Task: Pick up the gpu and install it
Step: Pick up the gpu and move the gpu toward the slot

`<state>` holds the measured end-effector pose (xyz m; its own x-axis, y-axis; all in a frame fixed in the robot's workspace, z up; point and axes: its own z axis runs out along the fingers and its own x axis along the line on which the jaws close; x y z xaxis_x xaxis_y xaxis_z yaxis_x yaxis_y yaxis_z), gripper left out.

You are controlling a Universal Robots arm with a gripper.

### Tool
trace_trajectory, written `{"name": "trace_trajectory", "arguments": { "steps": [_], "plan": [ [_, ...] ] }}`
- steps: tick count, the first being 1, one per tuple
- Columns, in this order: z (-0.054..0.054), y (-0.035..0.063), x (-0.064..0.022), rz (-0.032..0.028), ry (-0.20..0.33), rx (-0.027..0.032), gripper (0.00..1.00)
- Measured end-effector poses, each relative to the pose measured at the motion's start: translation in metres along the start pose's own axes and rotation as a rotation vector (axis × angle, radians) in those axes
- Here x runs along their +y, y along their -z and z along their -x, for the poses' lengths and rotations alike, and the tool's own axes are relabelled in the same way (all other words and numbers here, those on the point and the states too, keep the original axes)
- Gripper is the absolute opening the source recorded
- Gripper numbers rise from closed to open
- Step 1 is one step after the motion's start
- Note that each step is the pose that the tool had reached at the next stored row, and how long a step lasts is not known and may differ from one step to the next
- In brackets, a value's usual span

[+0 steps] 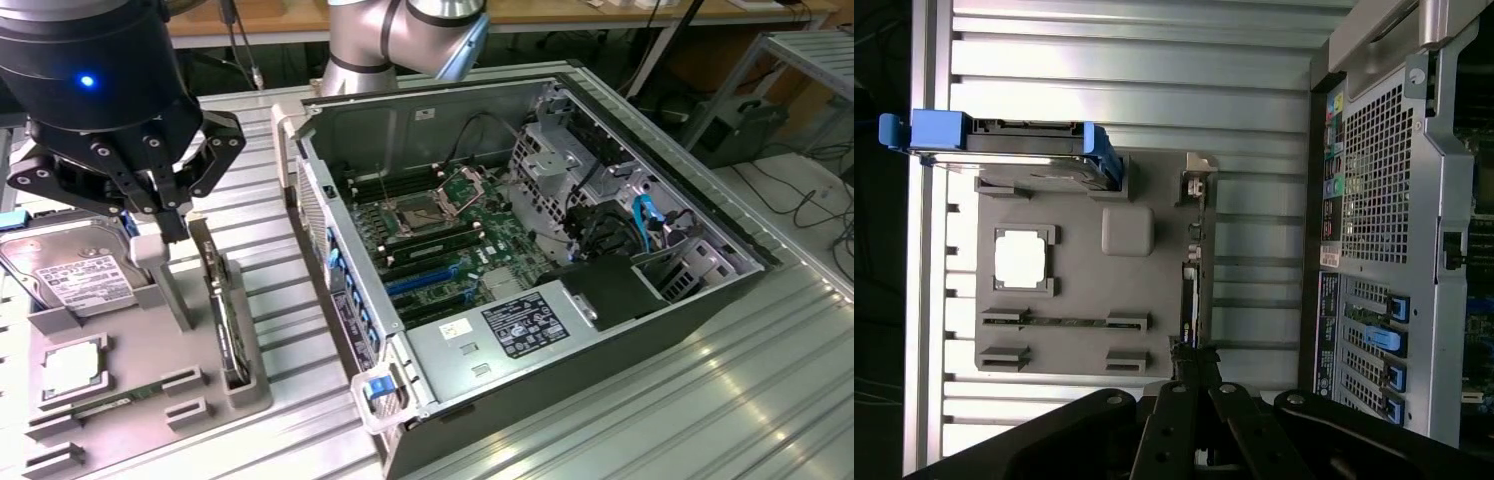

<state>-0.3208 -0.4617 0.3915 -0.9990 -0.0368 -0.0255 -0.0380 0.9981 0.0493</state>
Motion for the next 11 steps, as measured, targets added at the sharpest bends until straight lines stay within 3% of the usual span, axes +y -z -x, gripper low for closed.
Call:
{"name": "trace_trajectory", "arguments": {
  "steps": [5,9,10,11],
  "plan": [
    [0.0000,0.0000,0.0000,0.0001,0.000,0.0000,0.11],
    [0.0000,0.0000,0.0000,0.0000,0.000,0.0000,0.36],
    [0.0000,0.0000,0.0000,0.0000,0.000,0.0000,0.36],
    [0.0000,0.0000,0.0000,0.0000,0.000,0.0000,0.42]
  ]
}}
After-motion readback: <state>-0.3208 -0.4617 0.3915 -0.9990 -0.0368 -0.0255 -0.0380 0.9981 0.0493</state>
